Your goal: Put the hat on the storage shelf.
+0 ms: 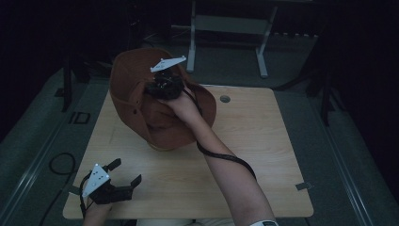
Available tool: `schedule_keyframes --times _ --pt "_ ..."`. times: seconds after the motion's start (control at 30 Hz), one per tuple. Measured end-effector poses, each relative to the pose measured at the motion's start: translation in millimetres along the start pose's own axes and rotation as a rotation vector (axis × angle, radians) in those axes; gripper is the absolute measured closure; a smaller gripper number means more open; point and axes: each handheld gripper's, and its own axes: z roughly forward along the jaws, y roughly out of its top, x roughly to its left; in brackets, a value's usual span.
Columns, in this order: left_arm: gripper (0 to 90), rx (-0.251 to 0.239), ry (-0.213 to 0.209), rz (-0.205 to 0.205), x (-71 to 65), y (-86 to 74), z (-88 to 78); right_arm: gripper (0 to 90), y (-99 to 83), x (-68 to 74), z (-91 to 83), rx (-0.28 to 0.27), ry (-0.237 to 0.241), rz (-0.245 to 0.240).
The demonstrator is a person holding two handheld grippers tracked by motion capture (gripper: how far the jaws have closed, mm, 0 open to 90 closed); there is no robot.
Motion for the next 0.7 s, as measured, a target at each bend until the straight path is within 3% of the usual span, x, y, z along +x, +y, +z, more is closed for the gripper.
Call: schedule_keyframes --times 0.17,0.27,0.33,0.4,0.6,0.7 --pt "2.5 0.005 -0.001 0.002 -0.2 -0.6 0.3 62.3 4.2 5.7 3.9 0.037 -0.019 -0.036" --pt "2.5 0.002 0.0 -0.001 0.8 -1.0 -0.5 48.6 5.3 6.7 -1.6 0.013 -0.011 -0.021" --pt "2.5 -0.002 0.002 -0.008 1.6 -1.2 -0.8 45.6 4.9 3.0 -5.4 -0.002 0.02 0.025" --pt "2.5 -0.005 0.002 -0.012 1.9 -1.1 -0.9 45.5 4.5 1.4 -8.3 -0.016 0.021 0.048" --pt "2.6 0.0 0.002 -0.013 1.7 -1.7 -0.1 39.4 -1.8 -4.4 -24.8 -0.021 0.0 0.066" --pt "2.5 -0.003 0.001 -0.014 0.9 -1.7 0.8 37.0 -7.2 -5.9 -34.0 -0.033 0.021 0.072"
